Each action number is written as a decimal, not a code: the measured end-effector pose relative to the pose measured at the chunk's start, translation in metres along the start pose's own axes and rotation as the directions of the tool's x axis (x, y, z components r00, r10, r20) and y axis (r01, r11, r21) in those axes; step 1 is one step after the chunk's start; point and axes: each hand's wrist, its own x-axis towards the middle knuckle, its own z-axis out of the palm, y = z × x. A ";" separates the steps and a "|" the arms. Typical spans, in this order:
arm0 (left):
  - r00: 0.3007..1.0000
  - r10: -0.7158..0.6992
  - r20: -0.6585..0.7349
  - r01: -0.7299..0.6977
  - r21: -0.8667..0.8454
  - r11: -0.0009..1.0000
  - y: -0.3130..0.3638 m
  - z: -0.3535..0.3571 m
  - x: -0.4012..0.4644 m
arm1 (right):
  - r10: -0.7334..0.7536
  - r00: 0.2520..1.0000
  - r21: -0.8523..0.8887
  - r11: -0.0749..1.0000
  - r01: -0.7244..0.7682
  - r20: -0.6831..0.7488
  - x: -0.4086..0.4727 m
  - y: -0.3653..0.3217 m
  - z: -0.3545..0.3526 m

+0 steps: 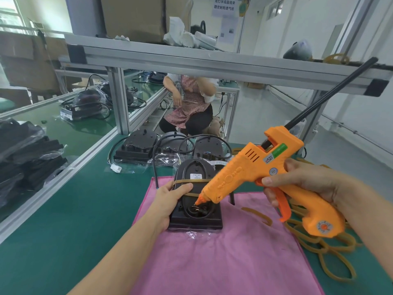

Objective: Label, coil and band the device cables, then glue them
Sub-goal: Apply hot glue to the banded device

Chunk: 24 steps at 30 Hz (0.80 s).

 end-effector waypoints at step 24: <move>1.000 0.004 -0.006 -0.004 0.015 1.000 0.000 -0.001 0.001 | 0.067 0.987 0.001 0.998 -0.067 -0.146 0.007 0.022 -0.002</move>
